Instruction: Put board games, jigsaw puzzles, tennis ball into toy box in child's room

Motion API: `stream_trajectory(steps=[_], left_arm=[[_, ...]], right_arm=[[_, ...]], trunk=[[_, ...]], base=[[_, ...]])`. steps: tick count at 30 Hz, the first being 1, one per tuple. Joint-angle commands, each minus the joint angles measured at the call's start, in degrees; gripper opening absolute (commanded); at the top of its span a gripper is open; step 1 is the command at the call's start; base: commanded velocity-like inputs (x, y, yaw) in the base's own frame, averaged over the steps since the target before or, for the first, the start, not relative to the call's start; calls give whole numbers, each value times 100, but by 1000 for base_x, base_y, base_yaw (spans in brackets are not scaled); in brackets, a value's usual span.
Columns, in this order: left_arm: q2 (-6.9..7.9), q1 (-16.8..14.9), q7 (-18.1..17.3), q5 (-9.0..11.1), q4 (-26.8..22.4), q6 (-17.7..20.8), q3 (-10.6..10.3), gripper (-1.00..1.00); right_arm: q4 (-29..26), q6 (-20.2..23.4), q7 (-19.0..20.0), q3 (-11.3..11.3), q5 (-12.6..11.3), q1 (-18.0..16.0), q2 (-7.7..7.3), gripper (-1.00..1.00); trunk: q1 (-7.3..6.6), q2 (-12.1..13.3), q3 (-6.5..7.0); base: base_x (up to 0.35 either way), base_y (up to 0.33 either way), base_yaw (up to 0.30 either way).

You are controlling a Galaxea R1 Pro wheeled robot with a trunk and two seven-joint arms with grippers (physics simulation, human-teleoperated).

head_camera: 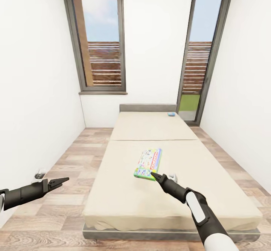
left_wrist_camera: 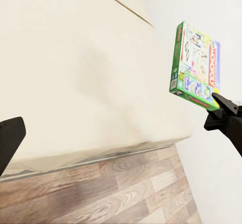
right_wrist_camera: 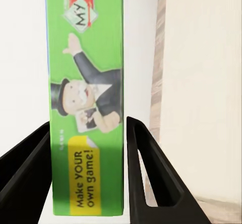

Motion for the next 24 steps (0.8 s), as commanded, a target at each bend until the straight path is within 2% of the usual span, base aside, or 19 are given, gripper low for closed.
stream_trajectory(steps=[1,3,6,24], left_arm=[[1,-3,-3,16,1,45,2,100],[1,-3,2,15,1,45,2,100],[5,-3,5,15,1,45,2,100],[-24,-3,15,14,9,26,-77,100]], right_arm=[[-20,49,-147,-25,-21,-7,4,-100],[-101,56,-449,-21,-21,-4,4,-100],[-154,67,-621,-23,-26,-3,4,-100],[-176,56,-702,-26,-27,5,4,-100]], trunk=[[-23,38,12],[-67,119,48],[-133,239,102],[-528,961,425]], base=[[0,0,0],[0,0,0],[0,0,0],[0,0,0]])
